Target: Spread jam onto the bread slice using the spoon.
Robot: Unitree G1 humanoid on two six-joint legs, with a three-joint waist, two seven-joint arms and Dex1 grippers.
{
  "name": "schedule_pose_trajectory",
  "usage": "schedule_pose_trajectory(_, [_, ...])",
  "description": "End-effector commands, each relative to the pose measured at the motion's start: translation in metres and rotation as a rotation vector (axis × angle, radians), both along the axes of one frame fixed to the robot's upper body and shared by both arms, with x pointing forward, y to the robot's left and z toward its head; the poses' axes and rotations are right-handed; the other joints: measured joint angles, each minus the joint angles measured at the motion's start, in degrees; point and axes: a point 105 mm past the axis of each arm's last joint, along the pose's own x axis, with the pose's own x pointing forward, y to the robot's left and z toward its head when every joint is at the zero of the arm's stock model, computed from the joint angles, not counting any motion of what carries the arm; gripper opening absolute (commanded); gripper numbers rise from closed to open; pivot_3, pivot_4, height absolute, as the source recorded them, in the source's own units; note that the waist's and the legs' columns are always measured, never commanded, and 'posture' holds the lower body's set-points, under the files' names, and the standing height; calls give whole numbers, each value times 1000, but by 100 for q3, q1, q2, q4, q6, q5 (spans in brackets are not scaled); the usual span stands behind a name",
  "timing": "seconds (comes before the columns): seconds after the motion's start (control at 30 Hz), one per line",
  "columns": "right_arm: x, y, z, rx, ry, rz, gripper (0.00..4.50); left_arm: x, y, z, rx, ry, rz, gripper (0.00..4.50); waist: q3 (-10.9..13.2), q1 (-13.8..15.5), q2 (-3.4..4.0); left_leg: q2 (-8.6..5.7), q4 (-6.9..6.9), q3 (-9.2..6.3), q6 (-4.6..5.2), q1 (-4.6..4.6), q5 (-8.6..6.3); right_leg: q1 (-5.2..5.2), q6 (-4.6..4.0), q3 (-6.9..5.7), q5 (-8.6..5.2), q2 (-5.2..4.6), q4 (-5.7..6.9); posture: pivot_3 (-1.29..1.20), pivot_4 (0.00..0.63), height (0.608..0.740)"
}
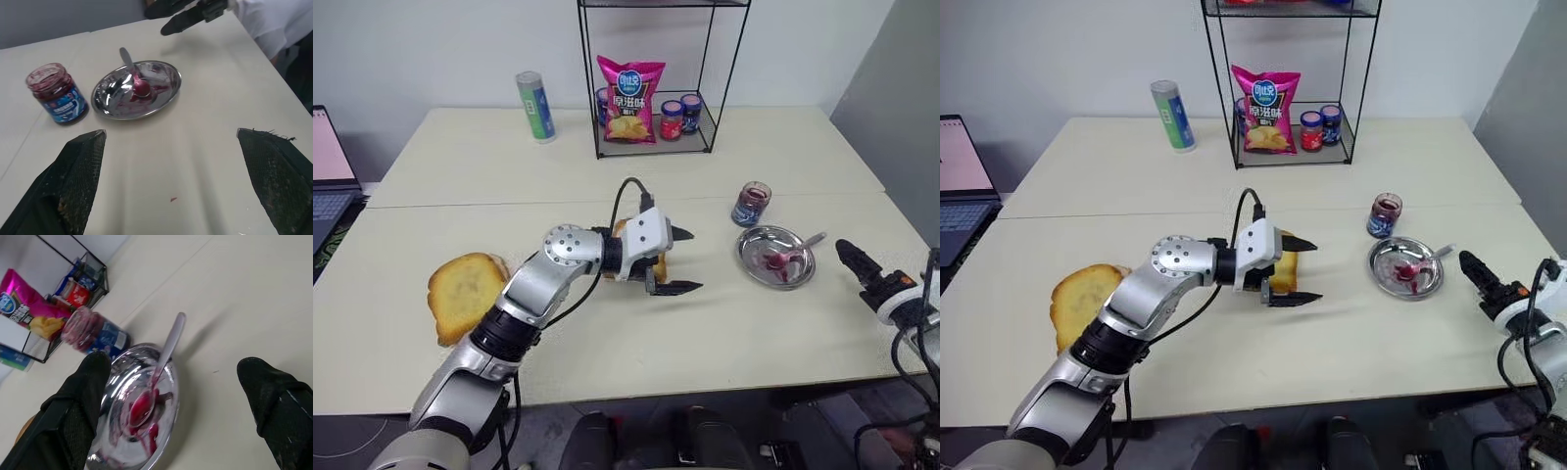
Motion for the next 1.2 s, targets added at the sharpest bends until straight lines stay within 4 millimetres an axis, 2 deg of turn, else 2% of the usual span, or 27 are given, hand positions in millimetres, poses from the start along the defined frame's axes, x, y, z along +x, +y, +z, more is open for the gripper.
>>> schedule_pose_trajectory(0.03, [17, -4, 5, 9, -32, 4, 4500, -5, -5, 12, -31, -50, -19, 4480, -1, -10, 2, -1, -1, 0, 0, 0, 0, -1, 0, 0, 0, 1, 0, 0, 150, 740])
schedule_pose_trajectory(0.27, [47, 2, -12, 9, 0, 29, 4500, -10, -3, 10, -53, -38, 25, 4480, -1, -27, 6, 4, -3, -5, 0, 0, 0, 0, 1, -3, -1, 17, -1, 0, 150, 740])
schedule_pose_trajectory(0.47, [67, 5, -14, 22, -24, 30, 4500, -13, -1, 11, -56, -22, 41, 4480, -2, -37, 6, 5, 2, 8, 0, 9, 0, 2, 12, 15, 7, 17, 3, 0, 150, 740])
schedule_pose_trajectory(0.63, [74, 9, -12, 54, -43, 53, 4500, -12, 1, 12, -52, -22, 52, 4480, -2, -41, 6, 6, 3, 23, -1, 14, 0, 1, 17, 36, 11, 19, 3, 0, 150, 740])
schedule_pose_trajectory(0.87, [73, 14, -10, 105, -57, 91, 4500, -9, 2, 15, -56, -24, 62, 4480, -2, -42, 6, 9, 2, 30, 0, 16, 0, 0, 17, 45, 11, 19, 2, 0, 150, 740])
schedule_pose_trajectory(0.97, [74, 13, -10, 107, -58, 89, 3978, -10, 2, 15, -56, -22, 60, 4500, -2, -41, 6, 10, 1, 30, -1, 17, 0, 0, 17, 45, 11, 20, 3, 0, 150, 740])
schedule_pose_trajectory(1.2, [74, 6, -8, 120, -65, 55, 2274, -9, 2, 16, -55, -24, 65, 4500, -2, -40, 6, 9, 1, 32, 0, 15, 0, -1, 17, 48, 11, 19, 1, 0, 150, 740])
